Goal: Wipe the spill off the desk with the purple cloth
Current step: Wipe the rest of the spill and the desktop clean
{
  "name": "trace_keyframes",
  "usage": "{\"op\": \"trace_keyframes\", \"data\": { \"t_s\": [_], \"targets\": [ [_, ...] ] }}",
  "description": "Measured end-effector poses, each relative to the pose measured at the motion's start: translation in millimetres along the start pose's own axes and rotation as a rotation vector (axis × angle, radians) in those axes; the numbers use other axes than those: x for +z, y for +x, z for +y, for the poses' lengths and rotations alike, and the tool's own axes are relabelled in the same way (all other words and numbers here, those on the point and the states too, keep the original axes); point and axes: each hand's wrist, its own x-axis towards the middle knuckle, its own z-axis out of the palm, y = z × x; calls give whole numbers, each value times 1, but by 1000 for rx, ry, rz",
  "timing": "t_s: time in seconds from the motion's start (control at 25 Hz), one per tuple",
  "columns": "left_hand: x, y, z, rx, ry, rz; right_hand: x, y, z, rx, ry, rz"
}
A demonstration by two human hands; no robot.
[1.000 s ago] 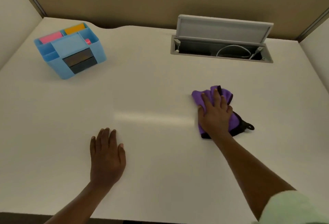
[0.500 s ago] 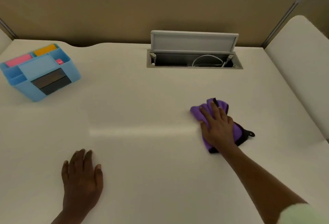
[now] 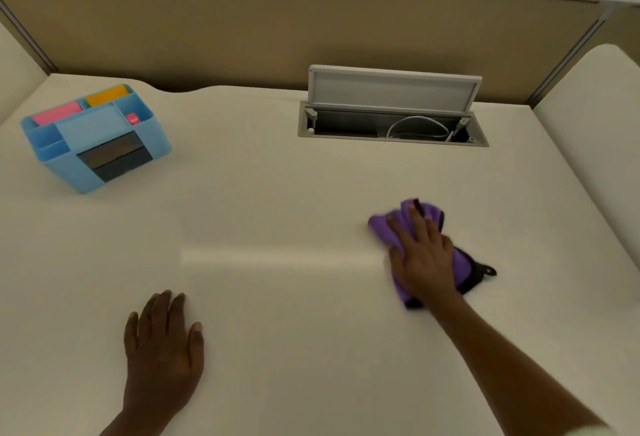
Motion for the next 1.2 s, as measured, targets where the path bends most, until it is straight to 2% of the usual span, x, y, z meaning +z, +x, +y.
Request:
{"op": "trace_keyframes", "data": {
  "t_s": [0.08, 0.12, 0.2, 0.28, 0.32, 0.36, 0.44, 0.52, 0.6, 0.8, 0.92, 1.04, 1.2],
  "targets": [
    [2, 1, 1, 7, 4, 13, -4, 52, -33, 175, 19, -49],
    [2, 4, 1, 5, 1, 14, 6, 58, -59, 163, 43, -64],
    [0, 19, -2, 2, -4, 6, 31, 27, -99, -73, 77, -77],
    [-3, 43, -12, -12, -8, -1, 41, -8, -95, -304, 65, -70],
    [-3, 55, -19, -24, -10, 1, 37, -3, -83, -346, 72, -57],
    [-2, 64, -26, -37, -13, 6, 36, 19, -71, -319, 57, -21],
    [1, 73, -31, -43, -30, 15, 30, 77, -61, -105, 10, -27],
    [4, 72, -29, -40, -43, 21, 34, 136, -84, 69, 9, -29],
    [7, 69, -29, -39, -56, 20, 46, 174, -137, 53, 42, -30],
    [8, 69, -31, -39, -61, 39, 68, 181, -278, -206, 85, -92],
    [6, 70, -30, -38, -78, 51, 77, 148, -331, -454, 92, -146],
    [1, 70, -32, -56, -144, 51, 75, 117, -340, -661, 115, -222],
    [-7, 80, -41, -158, -412, 130, 67, 71, -305, -875, 139, -253]
  ]
}}
